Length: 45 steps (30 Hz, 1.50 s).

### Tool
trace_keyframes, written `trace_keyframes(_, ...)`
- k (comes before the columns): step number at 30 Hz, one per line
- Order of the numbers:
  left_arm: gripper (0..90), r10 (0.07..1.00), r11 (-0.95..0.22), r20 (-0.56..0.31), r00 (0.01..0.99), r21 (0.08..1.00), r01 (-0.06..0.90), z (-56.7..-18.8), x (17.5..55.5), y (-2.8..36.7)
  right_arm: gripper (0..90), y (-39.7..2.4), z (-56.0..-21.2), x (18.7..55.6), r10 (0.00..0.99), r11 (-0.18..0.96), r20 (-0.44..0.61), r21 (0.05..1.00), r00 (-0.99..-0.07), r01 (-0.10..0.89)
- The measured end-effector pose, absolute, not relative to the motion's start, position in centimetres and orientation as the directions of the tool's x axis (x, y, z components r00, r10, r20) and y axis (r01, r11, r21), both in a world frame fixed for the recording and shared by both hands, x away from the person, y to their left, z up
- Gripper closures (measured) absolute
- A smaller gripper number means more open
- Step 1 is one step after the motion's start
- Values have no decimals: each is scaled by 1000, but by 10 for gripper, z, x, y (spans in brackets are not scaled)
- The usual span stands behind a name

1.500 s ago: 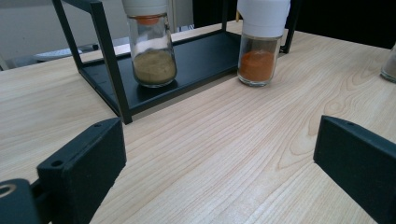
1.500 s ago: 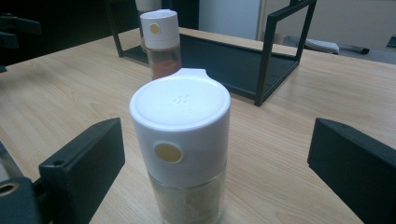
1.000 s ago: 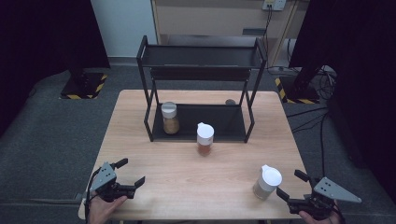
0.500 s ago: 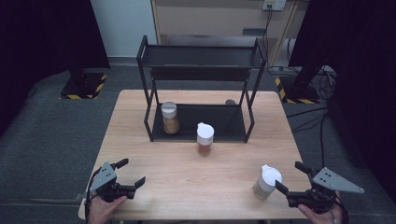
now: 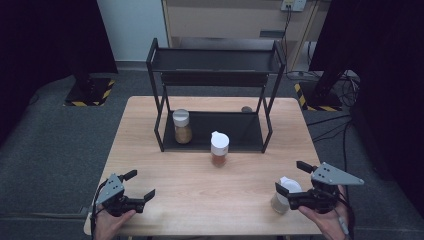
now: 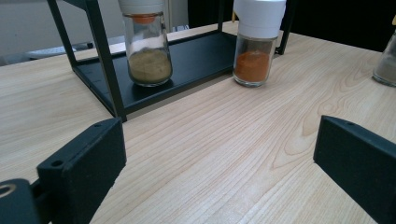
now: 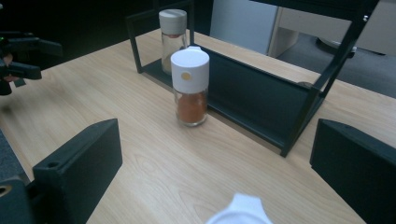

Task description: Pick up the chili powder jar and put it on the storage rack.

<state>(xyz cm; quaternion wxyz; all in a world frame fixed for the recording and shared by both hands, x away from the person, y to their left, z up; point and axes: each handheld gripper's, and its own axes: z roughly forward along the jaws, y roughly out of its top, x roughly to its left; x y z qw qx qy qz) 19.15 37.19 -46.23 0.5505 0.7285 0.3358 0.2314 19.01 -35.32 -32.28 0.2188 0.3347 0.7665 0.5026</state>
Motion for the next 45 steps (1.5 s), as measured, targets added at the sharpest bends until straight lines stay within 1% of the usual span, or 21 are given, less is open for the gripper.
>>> trace_keyframes(7,16,745,-165,-33,667,959,232,-463,191,372,32,-331,-311,211,707,274,27,911,-707,308)
trace_keyframes(16,17,742,-164,-35,669,959,232,-463,192,372,29,-301,-298,235,677,297,29,904,-735,308)
trace_keyframes(35,17,739,-171,-32,673,957,233,-463,192,372,33,-258,-290,276,675,316,44,885,-737,342)
trace_keyframes(45,17,738,-170,-32,674,958,232,-462,192,372,37,-231,-285,297,674,348,26,871,-738,348)
